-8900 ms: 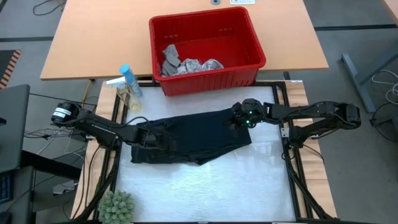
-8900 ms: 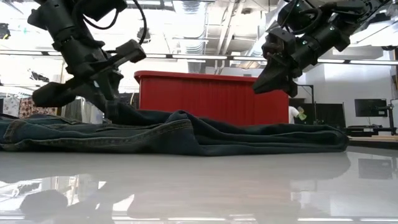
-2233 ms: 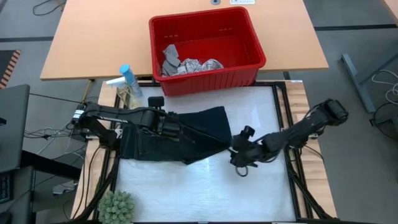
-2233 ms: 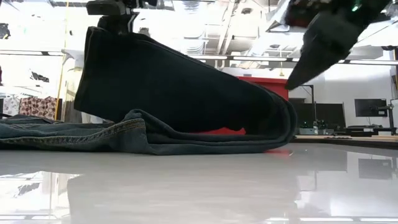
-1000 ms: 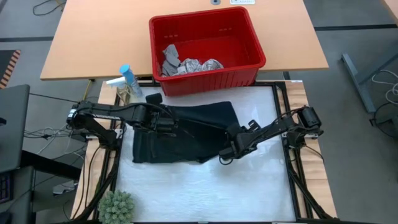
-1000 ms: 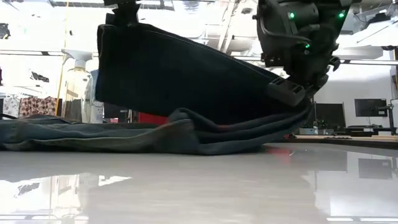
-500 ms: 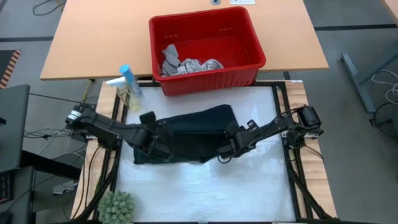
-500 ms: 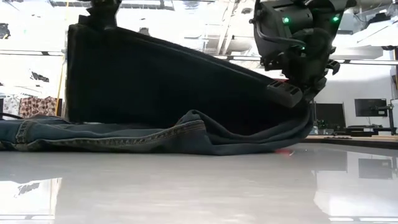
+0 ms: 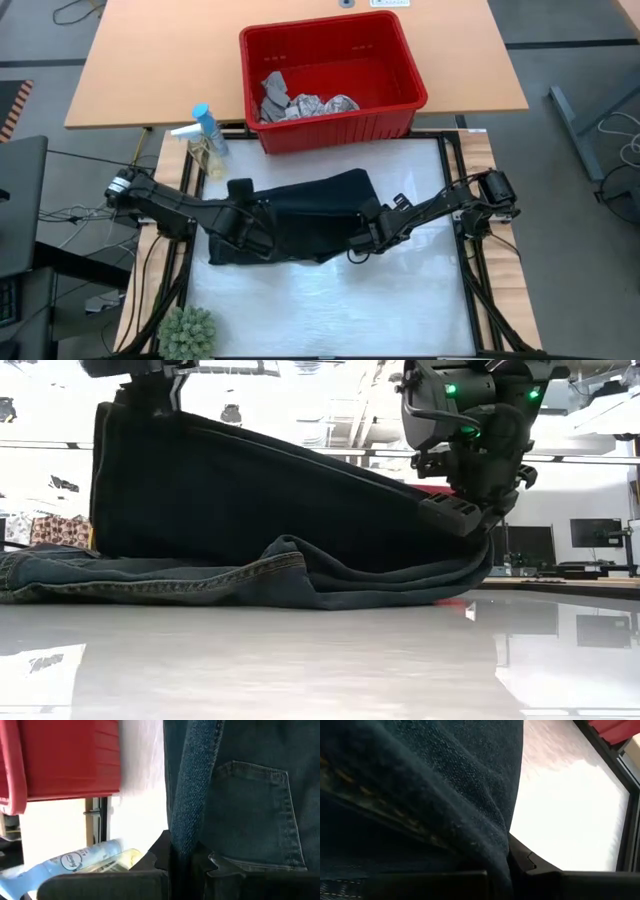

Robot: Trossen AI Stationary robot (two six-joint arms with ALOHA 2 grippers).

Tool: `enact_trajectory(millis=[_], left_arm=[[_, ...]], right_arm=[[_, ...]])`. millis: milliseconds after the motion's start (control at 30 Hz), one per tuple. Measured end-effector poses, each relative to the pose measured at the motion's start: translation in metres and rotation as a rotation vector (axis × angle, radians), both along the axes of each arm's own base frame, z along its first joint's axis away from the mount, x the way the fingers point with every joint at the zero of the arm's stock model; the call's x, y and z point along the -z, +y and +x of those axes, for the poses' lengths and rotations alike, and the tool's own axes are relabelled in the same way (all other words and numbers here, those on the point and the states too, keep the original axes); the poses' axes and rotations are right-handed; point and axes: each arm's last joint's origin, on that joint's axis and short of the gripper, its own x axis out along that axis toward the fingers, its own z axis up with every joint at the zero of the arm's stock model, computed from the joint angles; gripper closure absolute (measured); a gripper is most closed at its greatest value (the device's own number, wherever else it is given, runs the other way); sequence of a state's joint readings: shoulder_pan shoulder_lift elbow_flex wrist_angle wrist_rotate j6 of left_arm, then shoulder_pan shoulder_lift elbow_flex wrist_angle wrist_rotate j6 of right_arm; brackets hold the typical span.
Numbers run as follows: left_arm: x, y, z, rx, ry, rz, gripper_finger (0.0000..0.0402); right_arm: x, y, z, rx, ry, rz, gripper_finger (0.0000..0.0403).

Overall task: Fold Laundry from Bin
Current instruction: Fold the blue jeans

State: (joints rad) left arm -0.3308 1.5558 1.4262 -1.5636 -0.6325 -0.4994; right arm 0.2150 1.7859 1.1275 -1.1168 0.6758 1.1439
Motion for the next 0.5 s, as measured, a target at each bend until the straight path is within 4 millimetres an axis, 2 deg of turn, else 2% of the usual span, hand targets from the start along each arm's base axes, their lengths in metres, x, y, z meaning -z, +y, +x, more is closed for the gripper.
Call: enact_trajectory(millis=[267, 400, 500], left_arm=[[-0.018, 0.012, 0.004, 0.173, 0.087, 0.074, 0.0398], [-0.016, 0.013, 0.004, 0.159, 0.097, 0.025, 0.0399], [-0.009, 0.006, 0.0, 0.144, 0.091, -0.03, 0.0399]], right_arm=[[0.0, 0.0, 0.0, 0.0, 0.003, -0.001, 0.0363], [0.0, 0.0, 0.0, -0.006, 0.01, -0.001, 0.0363], [0.0, 0.0, 0.0, -0.021, 0.019, -0.001, 0.0363]])
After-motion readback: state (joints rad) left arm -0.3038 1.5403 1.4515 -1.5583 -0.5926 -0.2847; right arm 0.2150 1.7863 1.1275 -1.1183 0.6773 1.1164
